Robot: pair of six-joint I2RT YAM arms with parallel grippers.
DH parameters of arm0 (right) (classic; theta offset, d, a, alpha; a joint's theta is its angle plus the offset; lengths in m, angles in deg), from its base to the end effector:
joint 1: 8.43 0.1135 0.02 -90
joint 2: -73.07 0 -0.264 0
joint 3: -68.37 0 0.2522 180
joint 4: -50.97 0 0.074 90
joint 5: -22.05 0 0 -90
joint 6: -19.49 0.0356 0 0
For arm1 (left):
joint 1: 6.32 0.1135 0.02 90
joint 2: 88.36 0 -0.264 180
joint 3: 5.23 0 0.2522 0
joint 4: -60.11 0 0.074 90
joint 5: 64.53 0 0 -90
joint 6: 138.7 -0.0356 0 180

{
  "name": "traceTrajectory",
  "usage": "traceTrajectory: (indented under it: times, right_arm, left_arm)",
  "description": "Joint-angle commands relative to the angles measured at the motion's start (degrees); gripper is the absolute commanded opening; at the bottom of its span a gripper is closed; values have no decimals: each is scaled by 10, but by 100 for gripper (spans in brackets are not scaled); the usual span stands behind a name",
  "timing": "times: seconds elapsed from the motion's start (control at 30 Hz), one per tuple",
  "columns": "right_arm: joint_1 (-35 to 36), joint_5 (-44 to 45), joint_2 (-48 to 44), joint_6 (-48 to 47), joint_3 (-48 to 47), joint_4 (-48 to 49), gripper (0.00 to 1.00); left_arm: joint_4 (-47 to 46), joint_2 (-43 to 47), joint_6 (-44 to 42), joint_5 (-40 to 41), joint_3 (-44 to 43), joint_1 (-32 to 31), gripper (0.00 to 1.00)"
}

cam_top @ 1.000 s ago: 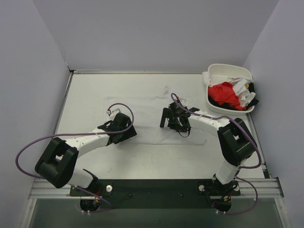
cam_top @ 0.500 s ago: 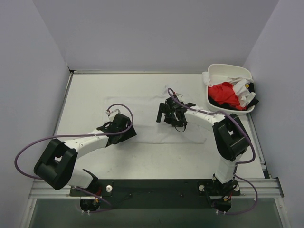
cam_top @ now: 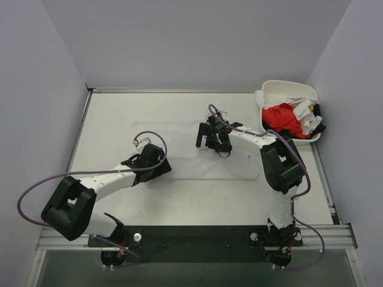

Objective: Fold and stack the t-shirts

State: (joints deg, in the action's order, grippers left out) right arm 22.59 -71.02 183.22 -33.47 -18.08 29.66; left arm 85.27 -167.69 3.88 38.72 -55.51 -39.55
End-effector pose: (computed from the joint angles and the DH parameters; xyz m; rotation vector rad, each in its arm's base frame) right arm 0.3584 0.2177 0.1825 0.1014 2.4459 0.6216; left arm 0.2179 -0.1330 0.1623 -0.5149 2.4598 -0.3384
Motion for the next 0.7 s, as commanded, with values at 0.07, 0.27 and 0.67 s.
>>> traceTrajectory:
  times: [0.07,0.27,0.67]
  right_arm:
    - [-25,28,-24,-53,-41,35,100]
    - [-37,83,-125,-99,-62,-42,100]
    - [-58,165,-461,-55,217,-122,100]
  left_arm:
    - [42,15,2,0,13,-2,88]
    - [94,51,-9,12,-26,-1,88]
    - [281,97,-68,30,-194,46,96]
